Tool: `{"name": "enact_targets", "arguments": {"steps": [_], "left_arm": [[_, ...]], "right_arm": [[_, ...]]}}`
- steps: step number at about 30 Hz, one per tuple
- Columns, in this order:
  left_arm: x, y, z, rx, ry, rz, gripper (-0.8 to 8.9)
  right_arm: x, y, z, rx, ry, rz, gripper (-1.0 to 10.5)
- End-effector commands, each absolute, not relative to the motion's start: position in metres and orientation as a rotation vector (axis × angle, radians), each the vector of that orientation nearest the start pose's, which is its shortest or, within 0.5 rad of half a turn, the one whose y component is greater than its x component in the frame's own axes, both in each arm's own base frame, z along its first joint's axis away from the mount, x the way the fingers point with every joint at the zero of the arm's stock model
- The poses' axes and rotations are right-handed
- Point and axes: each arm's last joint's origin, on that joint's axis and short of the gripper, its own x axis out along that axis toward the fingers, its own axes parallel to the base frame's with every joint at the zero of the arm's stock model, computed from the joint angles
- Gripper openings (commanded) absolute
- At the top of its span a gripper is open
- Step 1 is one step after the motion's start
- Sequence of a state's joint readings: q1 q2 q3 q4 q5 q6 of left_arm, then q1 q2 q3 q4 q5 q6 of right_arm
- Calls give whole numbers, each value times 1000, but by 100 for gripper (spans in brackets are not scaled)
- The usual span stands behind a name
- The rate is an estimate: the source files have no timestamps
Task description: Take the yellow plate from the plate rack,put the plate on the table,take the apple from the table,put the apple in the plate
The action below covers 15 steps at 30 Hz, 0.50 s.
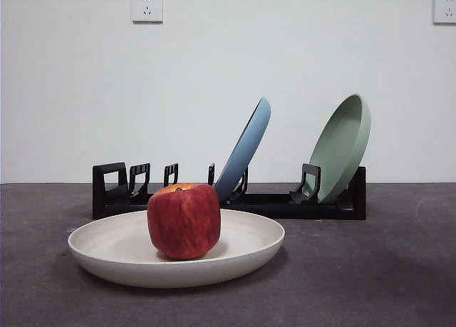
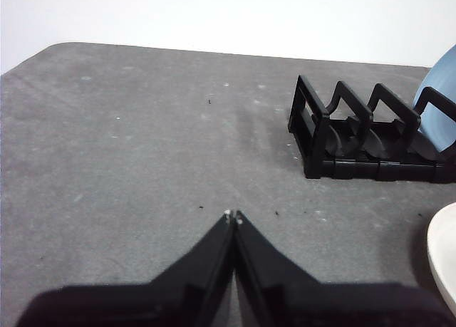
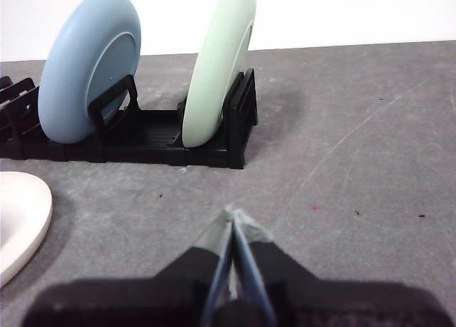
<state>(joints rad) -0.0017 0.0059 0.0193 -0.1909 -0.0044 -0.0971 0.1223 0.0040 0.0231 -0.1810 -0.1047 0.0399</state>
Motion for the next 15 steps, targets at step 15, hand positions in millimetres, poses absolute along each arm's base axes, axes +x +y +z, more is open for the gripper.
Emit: {"name": "enact_targets", "arguments": {"steps": [15], "left_arm": [[96, 0, 147, -85, 184, 8, -3]], "right_arm": [[95, 14, 149, 52, 178, 213, 1]]}}
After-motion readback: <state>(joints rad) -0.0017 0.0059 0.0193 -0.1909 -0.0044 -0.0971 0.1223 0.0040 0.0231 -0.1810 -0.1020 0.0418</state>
